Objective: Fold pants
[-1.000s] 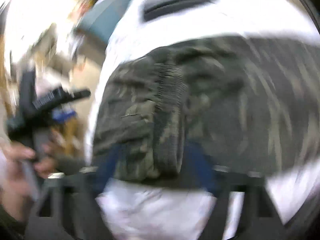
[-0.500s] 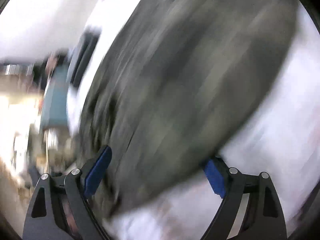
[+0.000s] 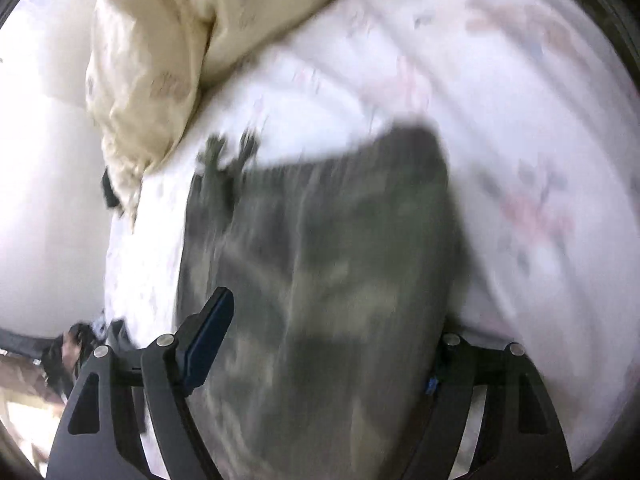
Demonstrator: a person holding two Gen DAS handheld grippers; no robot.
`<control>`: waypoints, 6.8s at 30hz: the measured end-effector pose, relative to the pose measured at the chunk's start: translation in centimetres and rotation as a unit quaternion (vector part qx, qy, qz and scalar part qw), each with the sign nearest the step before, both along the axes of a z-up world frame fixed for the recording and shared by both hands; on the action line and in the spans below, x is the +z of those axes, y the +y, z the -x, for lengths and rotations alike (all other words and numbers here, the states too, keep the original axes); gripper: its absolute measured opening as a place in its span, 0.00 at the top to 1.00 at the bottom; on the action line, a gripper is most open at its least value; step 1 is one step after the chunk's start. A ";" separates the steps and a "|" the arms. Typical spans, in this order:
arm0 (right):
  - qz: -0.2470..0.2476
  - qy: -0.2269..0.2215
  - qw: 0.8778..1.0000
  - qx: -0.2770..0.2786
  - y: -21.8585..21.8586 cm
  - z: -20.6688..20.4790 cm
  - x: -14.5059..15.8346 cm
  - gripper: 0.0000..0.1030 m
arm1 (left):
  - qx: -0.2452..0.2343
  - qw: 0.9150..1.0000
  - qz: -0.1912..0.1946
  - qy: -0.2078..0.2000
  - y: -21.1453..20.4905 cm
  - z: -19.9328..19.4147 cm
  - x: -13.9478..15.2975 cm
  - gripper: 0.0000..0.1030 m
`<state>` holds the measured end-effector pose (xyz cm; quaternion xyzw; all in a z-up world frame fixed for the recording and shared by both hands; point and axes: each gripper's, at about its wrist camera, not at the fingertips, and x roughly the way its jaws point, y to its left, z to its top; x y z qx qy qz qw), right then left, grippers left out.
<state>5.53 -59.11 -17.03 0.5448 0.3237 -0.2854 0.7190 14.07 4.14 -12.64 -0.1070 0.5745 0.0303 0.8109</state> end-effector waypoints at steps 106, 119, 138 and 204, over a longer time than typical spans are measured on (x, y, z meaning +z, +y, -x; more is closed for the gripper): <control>0.202 0.117 0.830 0.506 27.4 -25.4 -0.3 1.00 | 0.009 0.998 0.050 0.034 -1.2 -2.0 1.0 0.01; 0.139 0.134 0.821 0.537 25.6 -16.1 5.2 0.99 | 0.020 0.997 0.067 0.013 -1.2 -2.2 2.5 0.01; 0.135 0.209 0.822 0.513 25.4 -5.1 3.2 0.94 | 0.001 0.999 0.045 -0.027 -0.4 0.2 4.3 0.01; 0.009 -0.231 0.780 0.582 30.9 -0.2 12.3 0.29 | -0.243 0.966 0.078 0.033 -15.7 -4.2 11.5 0.95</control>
